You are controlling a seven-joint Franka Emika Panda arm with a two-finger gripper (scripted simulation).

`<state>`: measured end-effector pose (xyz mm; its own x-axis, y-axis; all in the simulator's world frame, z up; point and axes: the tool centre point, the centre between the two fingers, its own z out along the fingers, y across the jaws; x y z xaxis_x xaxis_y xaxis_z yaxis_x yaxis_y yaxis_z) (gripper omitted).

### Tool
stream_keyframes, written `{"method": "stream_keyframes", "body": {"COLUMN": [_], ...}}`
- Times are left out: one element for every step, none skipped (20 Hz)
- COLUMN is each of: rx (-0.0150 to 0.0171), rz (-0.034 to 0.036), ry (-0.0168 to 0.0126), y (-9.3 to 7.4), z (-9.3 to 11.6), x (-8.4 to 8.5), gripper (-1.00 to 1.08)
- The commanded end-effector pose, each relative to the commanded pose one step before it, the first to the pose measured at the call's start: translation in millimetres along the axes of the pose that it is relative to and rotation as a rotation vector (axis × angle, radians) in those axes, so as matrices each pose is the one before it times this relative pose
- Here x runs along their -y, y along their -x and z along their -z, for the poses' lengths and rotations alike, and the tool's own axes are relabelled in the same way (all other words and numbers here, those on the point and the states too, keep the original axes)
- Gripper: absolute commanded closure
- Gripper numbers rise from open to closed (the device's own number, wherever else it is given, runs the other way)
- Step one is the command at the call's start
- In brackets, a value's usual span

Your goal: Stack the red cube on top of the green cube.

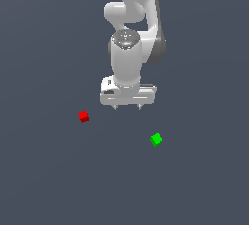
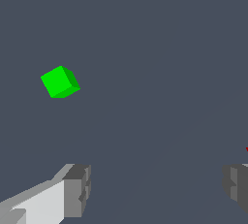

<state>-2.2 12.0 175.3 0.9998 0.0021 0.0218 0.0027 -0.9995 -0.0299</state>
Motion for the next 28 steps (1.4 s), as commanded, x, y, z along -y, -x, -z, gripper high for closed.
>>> {"method": "stream_keyframes", "body": {"rx": [0.00146, 0.00059, 0.00064, 0.00068, 0.00073, 0.00077, 0.00081, 0.00086, 0.00090, 0.00091, 0.00090, 0.00090, 0.00090, 0.00090, 0.00090, 0.00090, 0.00089, 0.00089, 0.00089, 0.00089, 0.00089, 0.00089, 0.00088, 0.00084, 0.00080, 0.00075, 0.00071, 0.00066], "rz": [0.01758, 0.00884, 0.00953, 0.01018, 0.01086, 0.01149, 0.01215, 0.01280, 0.01341, 0.01355, 0.01350, 0.01348, 0.01345, 0.01345, 0.01343, 0.01345, 0.01345, 0.01346, 0.01350, 0.01353, 0.01357, 0.01364, 0.01355, 0.01294, 0.01232, 0.01169, 0.01107, 0.01043], "ry": [0.00109, 0.00047, 0.00051, 0.00054, 0.00058, 0.00062, 0.00065, 0.00069, 0.00073, 0.00074, 0.00074, 0.00074, 0.00074, 0.00075, 0.00075, 0.00075, 0.00076, 0.00076, 0.00077, 0.00078, 0.00078, 0.00079, 0.00079, 0.00076, 0.00073, 0.00070, 0.00067, 0.00064], "y": [4.77, 2.26, 2.43, 2.59, 2.75, 2.91, 3.06, 3.21, 3.35, 3.37, 3.35, 3.33, 3.31, 3.30, 3.28, 3.26, 3.25, 3.24, 3.23, 3.22, 3.21, 3.19, 3.13, 2.98, 2.82, 2.66, 2.48, 2.30], "z": [-4.34, -2.05, -2.21, -2.37, -2.52, -2.67, -2.82, -2.98, -3.12, -3.15, -3.15, -3.15, -3.15, -3.15, -3.15, -3.15, -3.16, -3.17, -3.18, -3.20, -3.21, -3.23, -3.21, -3.07, -2.93, -2.78, -2.63, -2.48], "x": [-9.49, -4.41, -4.73, -5.08, -5.41, -5.75, -6.08, -6.41, -6.73, -6.79, -6.80, -6.79, -6.79, -6.80, -6.82, -6.82, -6.85, -6.88, -6.91, -6.95, -7.00, -7.05, -7.01, -6.74, -6.42, -6.11, -5.81, -5.52], "gripper": [-0.92, -0.92, -0.92, -0.92, -0.92, -0.92, -0.92, -0.92, -0.92, -0.92, -0.92, -0.92, -0.92, -0.92, -0.92, -0.92, -0.92, -0.92, -0.92, -0.92, -0.92, -0.92, -0.92, -0.92, -0.92, -0.92, -0.92, -0.92]}}
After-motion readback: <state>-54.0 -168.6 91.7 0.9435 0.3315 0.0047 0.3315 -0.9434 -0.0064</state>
